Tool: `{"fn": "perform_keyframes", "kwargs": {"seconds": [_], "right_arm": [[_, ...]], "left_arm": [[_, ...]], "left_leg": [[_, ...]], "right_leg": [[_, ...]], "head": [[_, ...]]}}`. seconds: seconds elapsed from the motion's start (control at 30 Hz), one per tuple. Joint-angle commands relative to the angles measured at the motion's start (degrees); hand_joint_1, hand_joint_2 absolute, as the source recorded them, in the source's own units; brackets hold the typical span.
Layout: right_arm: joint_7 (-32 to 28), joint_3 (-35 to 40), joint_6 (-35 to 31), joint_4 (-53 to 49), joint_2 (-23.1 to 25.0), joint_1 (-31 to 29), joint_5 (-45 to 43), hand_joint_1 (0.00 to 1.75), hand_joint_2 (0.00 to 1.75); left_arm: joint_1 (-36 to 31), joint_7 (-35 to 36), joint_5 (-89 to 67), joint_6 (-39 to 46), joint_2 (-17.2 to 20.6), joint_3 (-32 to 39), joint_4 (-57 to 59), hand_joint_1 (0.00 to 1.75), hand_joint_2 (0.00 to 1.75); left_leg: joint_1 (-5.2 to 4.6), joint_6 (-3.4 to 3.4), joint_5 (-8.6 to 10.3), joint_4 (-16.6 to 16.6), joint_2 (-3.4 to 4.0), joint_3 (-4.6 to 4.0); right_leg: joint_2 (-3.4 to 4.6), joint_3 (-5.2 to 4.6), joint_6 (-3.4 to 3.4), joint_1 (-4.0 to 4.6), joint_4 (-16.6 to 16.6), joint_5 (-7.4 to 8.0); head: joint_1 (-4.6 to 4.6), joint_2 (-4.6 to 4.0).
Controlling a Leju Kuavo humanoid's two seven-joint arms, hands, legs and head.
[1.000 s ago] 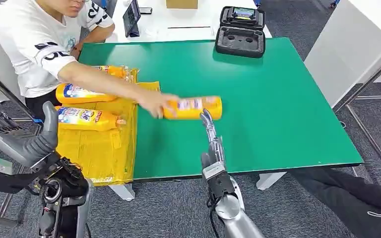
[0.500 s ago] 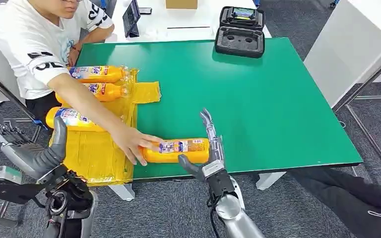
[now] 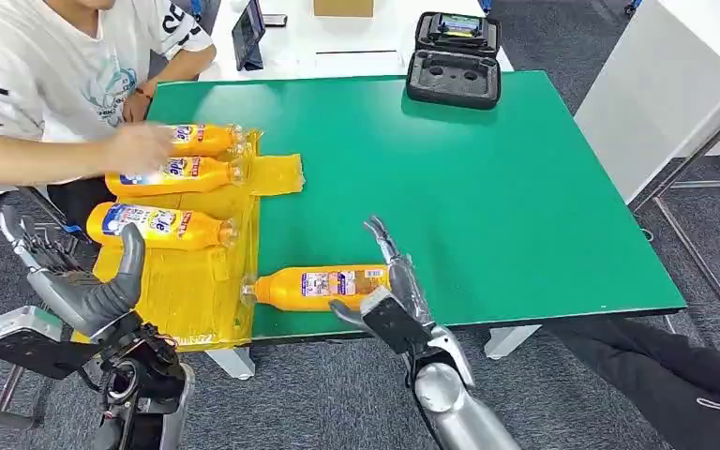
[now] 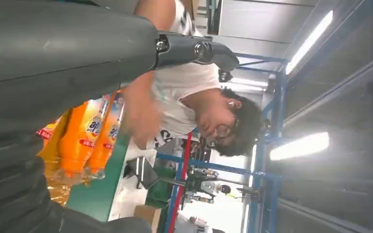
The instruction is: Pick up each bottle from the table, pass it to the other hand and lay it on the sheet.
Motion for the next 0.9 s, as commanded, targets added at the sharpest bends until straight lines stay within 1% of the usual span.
{"fn": "perform_keyframes", "kwargs": {"seconds": [0.03, 0.07, 0.13, 0.17, 0.2, 0.3, 0.37, 0.4, 0.47, 0.5, 0.63, 0.67, 0.7, 0.77, 0.8, 0.87, 0.9], "right_arm": [[4.4, 3.0, 4.8, 15.0, -5.7, -12.8, 5.2, 0.0, 1.75], [5.0, 3.3, 6.6, 17.0, -5.8, -14.5, 4.9, 0.0, 1.75], [6.0, 3.8, 8.9, 19.2, -6.1, -16.8, 4.8, 0.0, 1.75], [6.7, 4.6, 11.2, 21.8, -6.2, -18.6, 4.7, 0.0, 1.75], [6.9, 5.1, 12.6, 22.9, -6.4, -19.5, 4.6, 0.0, 1.75], [6.9, 6.7, 15.4, 27.6, -6.7, -22.8, 4.7, 0.0, 1.75], [6.9, 6.7, 15.4, 27.6, -6.7, -22.8, 4.7, 0.0, 1.75], [6.9, 6.7, 15.4, 27.6, -6.7, -22.8, 4.7, 0.0, 1.75], [6.9, 6.7, 15.4, 27.6, -6.7, -22.8, 4.7, 0.0, 1.75], [6.9, 6.7, 15.4, 27.6, -6.7, -22.8, 4.7, 0.0, 1.75], [6.9, 6.7, 15.4, 27.6, -6.7, -22.8, 4.7, 0.0, 1.75], [6.5, 7.4, 15.6, 29.4, -6.4, -23.7, 4.6, 0.0, 1.75], [6.3, 7.9, 16.5, 30.0, -6.5, -24.2, 4.6, 0.0, 1.75], [5.9, 9.4, 17.7, 33.0, -5.9, -25.9, 4.3, 0.0, 1.75], [5.7, 9.6, 18.1, 33.7, -5.8, -26.3, 4.1, 0.0, 1.75], [5.3, 11.2, 18.9, 36.4, -5.0, -28.2, 4.2, 0.0, 1.75], [5.2, 11.9, 18.8, 37.5, -4.7, -28.9, 4.1, 0.0, 1.75]], "left_arm": [[-2.1, 0.2, 0.5, 0.1, 3.2, 0.1, 4.7, 0.0, 1.75], [-2.2, 0.2, 0.6, 0.1, 3.4, -0.1, 4.8, 0.0, 1.75], [-2.6, 0.2, 0.5, 0.1, 3.5, -0.3, 5.1, 0.0, 1.75], [-3.1, 0.2, 0.5, 0.1, 3.7, -0.7, 5.9, 0.0, 1.75], [-3.4, 0.2, 0.6, 0.1, 3.8, -0.8, 6.1, 0.0, 1.75], [-4.5, 0.2, 0.5, 0.1, 3.8, -1.0, 7.2, 0.0, 1.75], [-4.5, 0.2, 0.5, 0.1, 3.8, -1.0, 7.2, 0.0, 1.75], [-4.5, 0.2, 0.5, 0.1, 3.8, -1.0, 7.2, 0.0, 1.75], [-4.5, 0.2, 0.5, 0.1, 3.8, -1.0, 7.2, 0.0, 1.75], [-4.5, 0.2, 0.5, 0.1, 3.8, -1.0, 7.2, 0.0, 1.75], [-4.5, 0.2, 0.5, 0.1, 3.8, -1.0, 7.2, 0.0, 1.75], [-4.5, 0.2, 0.3, 0.1, 3.9, -1.0, 7.0, 0.0, 1.75], [-4.7, 0.2, 0.5, 0.1, 4.0, -1.2, 7.3, 0.0, 1.75], [-5.1, 0.2, 0.3, 0.1, 3.9, -0.9, 7.6, 0.0, 1.75], [-5.3, 0.2, 0.3, 0.1, 4.0, -0.9, 7.7, 0.0, 1.75], [-5.5, 0.2, 0.0, 0.1, 3.8, 0.1, 8.1, 0.0, 1.75], [-5.2, 0.2, 0.5, 0.1, 3.6, 0.6, 7.2, 0.0, 1.75]], "left_leg": [[-0.04, -0.01, -0.01, -0.1, 0.08, 0.19], [-0.05, -0.01, -0.03, -0.1, 0.07, 0.3], [-0.04, 0.0, -0.01, -0.1, 0.12, 0.21], [-0.05, 0.0, -0.05, -0.1, 0.18, 0.35], [-0.05, 0.0, -0.04, -0.1, 0.15, 0.29], [-0.05, 0.01, -0.01, -0.1, 0.06, 0.28], [-0.03, 0.0, 0.0, -0.1, 0.03, 0.2], [-0.06, 0.0, -0.03, -0.1, 0.02, 0.35], [-0.03, 0.02, 0.02, 0.0, -0.02, 0.15], [-0.05, 0.0, -0.05, -0.1, 0.02, 0.33], [-0.03, 0.01, -0.03, 0.0, -0.01, 0.25], [-0.02, 0.01, -0.01, 0.0, -0.02, 0.2], [-0.04, 0.0, -0.06, -0.1, 0.01, 0.34], [-0.03, 0.02, 0.01, 0.0, 0.02, 0.16], [-0.06, 0.01, -0.04, 0.0, 0.05, 0.3], [-0.02, 0.01, 0.01, 0.0, 0.03, 0.14], [-0.05, 0.0, -0.04, 0.0, 0.09, 0.31]], "right_leg": [[0.04, 0.15, 0.01, -0.03, -0.1, 0.01], [-0.01, 0.27, 0.01, -0.04, -0.1, -0.02], [0.07, 0.17, 0.02, -0.03, -0.1, 0.01], [0.11, 0.31, 0.01, -0.03, -0.1, -0.01], [0.08, 0.26, 0.02, -0.03, -0.1, -0.01], [0.0, 0.26, 0.01, -0.04, 0.0, -0.01], [-0.02, 0.19, 0.01, -0.02, 0.0, -0.01], [-0.06, 0.34, 0.01, -0.04, -0.1, -0.06], [-0.06, 0.16, 0.02, -0.02, 0.0, -0.01], [-0.05, 0.32, 0.01, -0.03, -0.1, -0.07], [-0.07, 0.25, 0.01, -0.02, 0.0, -0.06], [-0.07, 0.21, 0.02, -0.01, 0.0, -0.04], [-0.07, 0.33, 0.01, -0.02, 0.0, -0.08], [-0.03, 0.14, 0.02, -0.02, 0.0, -0.01], [-0.03, 0.27, 0.01, -0.04, 0.0, -0.06], [-0.02, 0.13, 0.02, -0.01, 0.0, 0.0], [0.01, 0.27, 0.01, -0.04, 0.0, -0.04]], "head": [[-0.02, 0.0], [0.0, 0.0], [-0.02, 0.0], [-0.02, 0.0], [0.0, 0.0], [-0.02, 0.0], [0.0, 0.0], [-0.02, 0.0], [-0.02, 0.0], [0.0, 0.0], [-0.02, 0.0], [-0.02, 0.0], [0.0, 0.0], [0.0, 0.0], [-0.02, 0.0], [0.0, 0.0], [0.0, 0.0]]}}
